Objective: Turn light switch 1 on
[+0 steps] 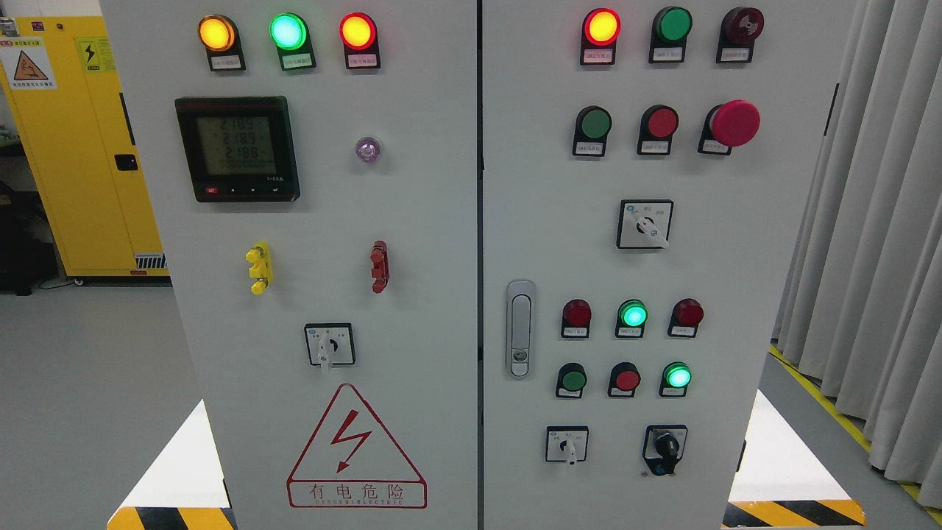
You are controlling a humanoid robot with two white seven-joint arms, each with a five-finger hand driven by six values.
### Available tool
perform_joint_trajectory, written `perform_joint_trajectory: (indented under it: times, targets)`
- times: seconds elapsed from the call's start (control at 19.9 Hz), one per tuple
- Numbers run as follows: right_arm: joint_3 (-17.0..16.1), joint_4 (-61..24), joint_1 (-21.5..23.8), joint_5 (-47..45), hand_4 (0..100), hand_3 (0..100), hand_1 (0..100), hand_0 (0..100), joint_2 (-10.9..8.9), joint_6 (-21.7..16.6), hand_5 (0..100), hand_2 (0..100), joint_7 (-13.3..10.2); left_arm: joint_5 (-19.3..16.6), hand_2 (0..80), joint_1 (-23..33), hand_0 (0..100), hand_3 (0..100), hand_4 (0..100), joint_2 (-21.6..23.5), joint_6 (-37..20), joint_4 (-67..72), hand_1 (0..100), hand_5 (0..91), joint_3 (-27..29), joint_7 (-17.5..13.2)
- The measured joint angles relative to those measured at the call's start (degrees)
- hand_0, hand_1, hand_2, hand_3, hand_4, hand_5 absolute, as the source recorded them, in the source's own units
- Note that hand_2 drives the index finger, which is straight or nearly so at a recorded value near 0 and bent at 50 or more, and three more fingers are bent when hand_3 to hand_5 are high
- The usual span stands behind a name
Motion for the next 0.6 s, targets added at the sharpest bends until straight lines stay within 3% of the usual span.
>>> perform_joint_trajectory:
  times: [0.25, 0.6]
  targets:
    - [0.00, 0.00, 0.00, 0.00, 0, 0, 50, 0, 0.00, 0.00, 0, 4, -0.01, -1.15, 64.3, -2.93, 13, 87, 84, -0.77, 1.94, -1.86, 53, 81.6, -0.62, 2.64]
    - [0.00, 0.00, 0.00, 0.00, 0, 0, 50, 0, 0.00, 0.00, 0, 4, -0.01, -3.39, 63.2, -7.66, 9, 88, 85, -2.76, 8.97, -3.37, 58, 81.2, -1.85, 4.86]
